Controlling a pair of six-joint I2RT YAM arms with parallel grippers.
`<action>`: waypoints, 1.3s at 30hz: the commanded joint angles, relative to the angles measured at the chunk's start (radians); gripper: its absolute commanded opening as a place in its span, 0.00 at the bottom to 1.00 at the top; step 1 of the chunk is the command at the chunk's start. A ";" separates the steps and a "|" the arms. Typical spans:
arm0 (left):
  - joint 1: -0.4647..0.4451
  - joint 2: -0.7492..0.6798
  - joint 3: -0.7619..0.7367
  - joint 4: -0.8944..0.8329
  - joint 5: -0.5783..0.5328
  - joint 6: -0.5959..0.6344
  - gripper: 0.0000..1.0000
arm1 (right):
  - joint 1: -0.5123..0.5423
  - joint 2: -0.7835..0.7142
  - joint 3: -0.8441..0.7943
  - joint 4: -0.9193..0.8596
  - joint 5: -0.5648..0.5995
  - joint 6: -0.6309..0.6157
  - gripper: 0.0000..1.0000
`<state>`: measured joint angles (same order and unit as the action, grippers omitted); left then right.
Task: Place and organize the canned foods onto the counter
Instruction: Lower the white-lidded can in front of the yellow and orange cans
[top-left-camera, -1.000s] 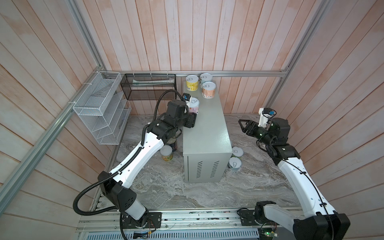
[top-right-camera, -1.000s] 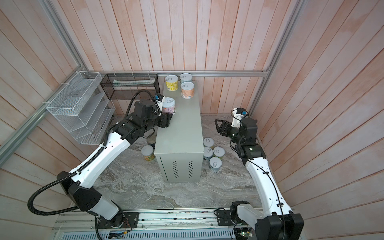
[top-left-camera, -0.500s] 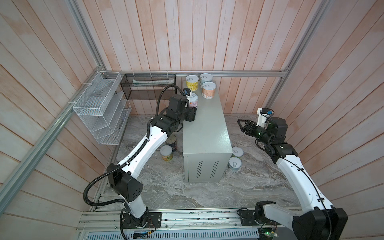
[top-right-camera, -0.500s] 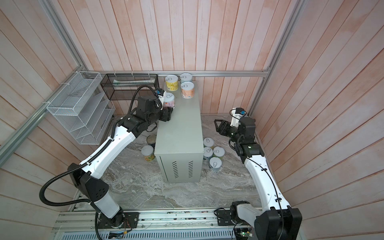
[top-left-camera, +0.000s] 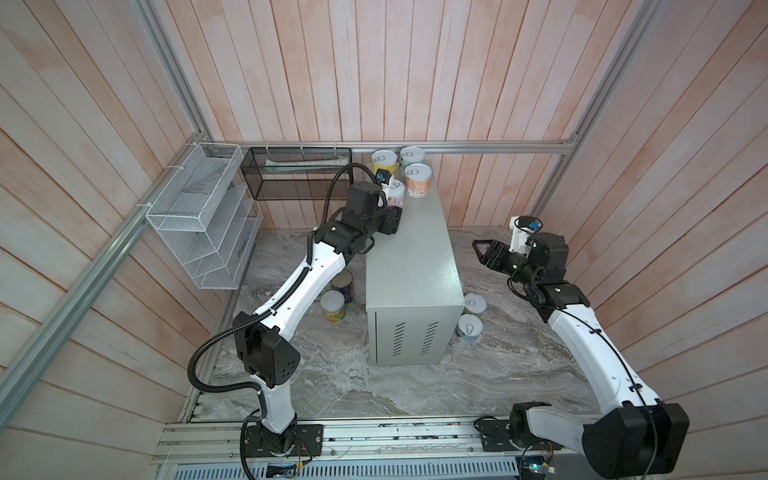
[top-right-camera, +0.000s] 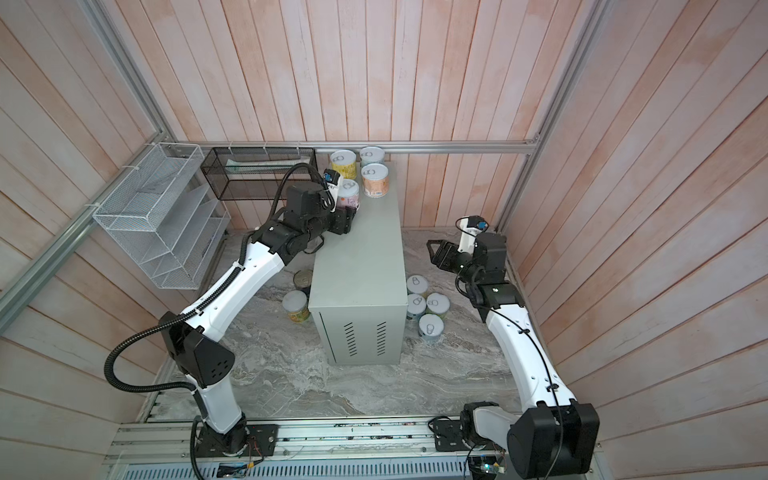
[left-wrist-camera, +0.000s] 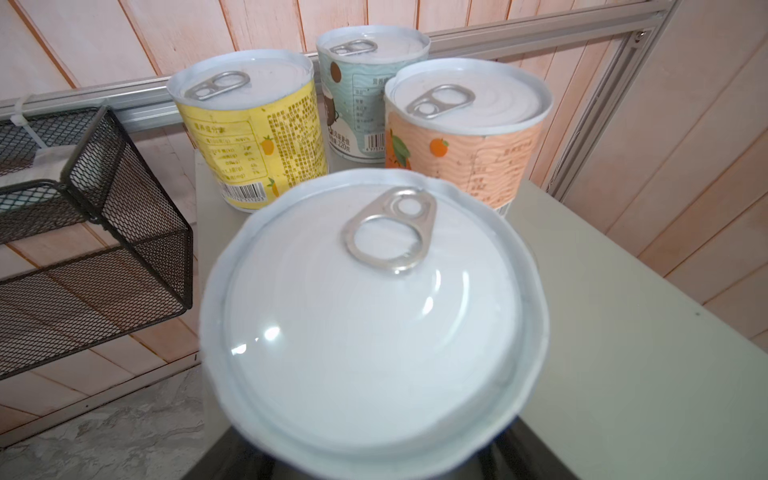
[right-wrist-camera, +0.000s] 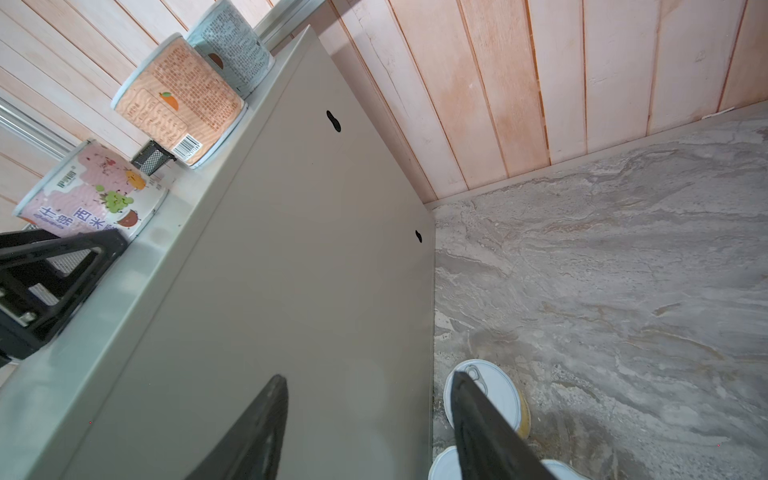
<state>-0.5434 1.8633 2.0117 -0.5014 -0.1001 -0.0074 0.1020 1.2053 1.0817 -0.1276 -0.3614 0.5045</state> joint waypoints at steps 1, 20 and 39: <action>0.010 0.040 0.056 0.011 0.025 0.000 0.75 | -0.001 0.006 0.037 0.020 -0.020 -0.008 0.62; 0.061 0.151 0.202 -0.056 0.003 -0.063 0.74 | -0.003 0.033 0.030 0.032 -0.030 -0.002 0.62; 0.063 0.196 0.265 -0.057 0.052 -0.043 0.77 | -0.002 0.039 0.026 0.043 -0.035 0.008 0.62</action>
<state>-0.4824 2.0308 2.2425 -0.5400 -0.0631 -0.0559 0.1020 1.2362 1.0897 -0.1043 -0.3790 0.5060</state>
